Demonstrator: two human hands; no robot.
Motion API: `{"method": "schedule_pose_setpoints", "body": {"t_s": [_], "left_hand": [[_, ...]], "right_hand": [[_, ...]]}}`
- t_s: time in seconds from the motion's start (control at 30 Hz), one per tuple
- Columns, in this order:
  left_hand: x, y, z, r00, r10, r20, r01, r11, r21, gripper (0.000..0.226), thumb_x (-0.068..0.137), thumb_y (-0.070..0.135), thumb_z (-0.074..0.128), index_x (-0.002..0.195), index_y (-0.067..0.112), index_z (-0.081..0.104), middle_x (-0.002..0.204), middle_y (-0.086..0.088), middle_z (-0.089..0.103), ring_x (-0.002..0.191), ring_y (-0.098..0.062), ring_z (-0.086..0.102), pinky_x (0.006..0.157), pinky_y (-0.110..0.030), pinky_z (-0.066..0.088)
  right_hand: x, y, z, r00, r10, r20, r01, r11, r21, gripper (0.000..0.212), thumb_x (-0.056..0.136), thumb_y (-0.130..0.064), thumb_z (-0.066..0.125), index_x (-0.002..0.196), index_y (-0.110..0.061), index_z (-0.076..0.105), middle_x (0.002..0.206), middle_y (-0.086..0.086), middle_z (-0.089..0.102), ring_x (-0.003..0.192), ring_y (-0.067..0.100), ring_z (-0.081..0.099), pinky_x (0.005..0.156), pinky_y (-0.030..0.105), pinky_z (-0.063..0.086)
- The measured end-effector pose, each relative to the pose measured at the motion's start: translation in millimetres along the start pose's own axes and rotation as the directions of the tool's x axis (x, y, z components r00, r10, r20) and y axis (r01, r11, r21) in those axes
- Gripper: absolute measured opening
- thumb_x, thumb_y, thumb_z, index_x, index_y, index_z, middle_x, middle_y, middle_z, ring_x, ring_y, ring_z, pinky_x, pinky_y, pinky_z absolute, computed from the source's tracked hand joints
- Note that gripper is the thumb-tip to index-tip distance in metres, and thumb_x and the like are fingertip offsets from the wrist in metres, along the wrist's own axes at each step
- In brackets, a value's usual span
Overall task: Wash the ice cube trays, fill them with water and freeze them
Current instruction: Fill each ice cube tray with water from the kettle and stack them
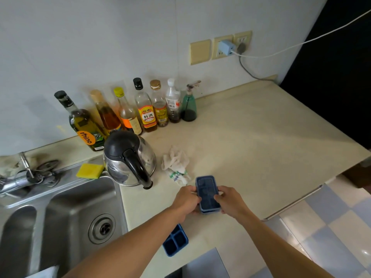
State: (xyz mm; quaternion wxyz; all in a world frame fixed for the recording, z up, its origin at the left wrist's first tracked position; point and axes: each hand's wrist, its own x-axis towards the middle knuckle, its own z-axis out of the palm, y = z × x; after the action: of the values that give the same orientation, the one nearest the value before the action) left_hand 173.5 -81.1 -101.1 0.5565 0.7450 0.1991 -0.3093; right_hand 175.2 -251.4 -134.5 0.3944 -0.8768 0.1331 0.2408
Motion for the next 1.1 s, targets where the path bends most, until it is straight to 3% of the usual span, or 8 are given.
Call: {"method": "schedule_pose_setpoints", "body": {"t_s": [0.13, 0.3, 0.43, 0.5, 0.6, 0.7, 0.87, 1.1], "left_hand": [[0.1, -3.0, 3.7, 0.999, 0.014, -0.03, -0.012, 0.998, 0.055, 0.029, 0.094, 0.002, 0.054, 0.117, 0.016, 0.066, 0.112, -0.007, 0.069, 0.1, -0.023, 0.068, 0.081, -0.04, 0.062], [-0.1, -6.4, 2.9, 1.0, 0.023, -0.013, -0.022, 0.998, 0.061, 0.025, 0.097, 0.005, 0.054, 0.115, 0.012, 0.068, 0.109, -0.008, 0.07, 0.091, -0.016, 0.067, 0.079, -0.037, 0.063], [-5.1, -5.4, -5.4, 0.997, 0.07, -0.03, -0.066, 0.99, 0.122, 0.029, 0.098, 0.015, 0.056, 0.125, 0.009, 0.064, 0.12, -0.008, 0.066, 0.104, -0.022, 0.064, 0.089, -0.042, 0.06], [-9.9, -4.4, -15.9, 0.98, 0.152, -0.131, -0.127, 0.975, 0.184, 0.04, 0.096, 0.02, 0.055, 0.136, 0.014, 0.058, 0.126, -0.005, 0.063, 0.11, -0.023, 0.063, 0.095, -0.042, 0.057], [-20.3, -10.0, -39.7, 0.918, 0.275, -0.285, -0.211, 0.949, 0.235, 0.031, 0.096, 0.022, 0.052, 0.124, 0.02, 0.065, 0.113, -0.003, 0.071, 0.102, -0.019, 0.068, 0.089, -0.038, 0.057], [-32.8, -26.7, -66.1, 0.864, 0.35, -0.362, -0.216, 0.907, 0.361, 0.019, 0.098, 0.023, 0.054, 0.109, 0.024, 0.07, 0.097, 0.01, 0.071, 0.084, -0.006, 0.064, 0.071, -0.02, 0.047], [-49.1, -60.9, -97.0, 0.905, 0.209, -0.372, -0.006, 0.878, 0.479, 0.013, 0.094, 0.027, 0.057, 0.089, 0.023, 0.069, 0.093, 0.002, 0.07, 0.084, -0.017, 0.062, 0.074, -0.028, 0.047], [-58.2, -85.7, -92.4, 0.929, 0.119, -0.35, 0.007, 0.941, 0.338, 0.009, 0.094, 0.014, 0.062, 0.091, 0.017, 0.07, 0.087, -0.005, 0.073, 0.075, -0.023, 0.071, 0.065, -0.033, 0.062]], "right_hand": [[0.8, 1.3, 1.4, 1.0, -0.028, 0.01, 0.029, 0.998, -0.063, 0.037, 0.099, -0.015, 0.053, 0.134, -0.019, 0.063, 0.1, 0.0, 0.067, 0.082, 0.016, 0.064, 0.052, 0.014, 0.04], [0.4, 2.2, 0.5, 0.999, -0.023, 0.038, 0.025, 0.997, -0.07, 0.042, 0.1, -0.014, 0.05, 0.141, -0.019, 0.058, 0.105, 0.004, 0.07, 0.081, 0.013, 0.065, 0.056, 0.019, 0.045], [-11.6, -5.5, -3.1, 0.998, -0.033, -0.062, 0.022, 0.984, -0.176, 0.048, 0.103, -0.023, 0.051, 0.15, -0.013, 0.046, 0.134, 0.013, 0.061, 0.113, 0.026, 0.063, 0.08, 0.027, 0.047], [-20.4, -13.8, -5.6, 0.98, -0.095, -0.177, 0.056, 0.974, -0.218, 0.042, 0.104, -0.027, 0.051, 0.143, -0.012, 0.052, 0.131, 0.012, 0.06, 0.109, 0.026, 0.063, 0.082, 0.029, 0.047], [-34.8, -34.2, -4.8, 0.953, -0.208, -0.22, 0.168, 0.968, -0.188, 0.028, 0.103, -0.026, 0.052, 0.126, -0.014, 0.063, 0.116, 0.006, 0.068, 0.087, 0.016, 0.059, 0.075, 0.029, 0.047], [-48.3, -55.6, 4.2, 0.952, -0.289, -0.104, 0.273, 0.951, -0.146, 0.018, 0.103, -0.026, 0.054, 0.114, -0.02, 0.067, 0.099, 0.0, 0.071, 0.08, 0.014, 0.062, 0.071, 0.031, 0.049], [-64.5, -66.3, 37.5, 0.936, -0.237, 0.261, 0.293, 0.935, -0.199, 0.022, 0.105, -0.03, 0.047, 0.114, -0.02, 0.064, 0.088, -0.008, 0.058, 0.076, 0.012, 0.057, 0.062, 0.025, 0.043], [-84.1, -45.1, 65.9, 0.911, -0.143, 0.388, 0.258, 0.929, -0.265, 0.018, 0.096, -0.021, 0.057, 0.081, -0.014, 0.052, 0.073, 0.009, 0.059, 0.055, 0.02, 0.058, 0.051, 0.031, 0.05]]}}
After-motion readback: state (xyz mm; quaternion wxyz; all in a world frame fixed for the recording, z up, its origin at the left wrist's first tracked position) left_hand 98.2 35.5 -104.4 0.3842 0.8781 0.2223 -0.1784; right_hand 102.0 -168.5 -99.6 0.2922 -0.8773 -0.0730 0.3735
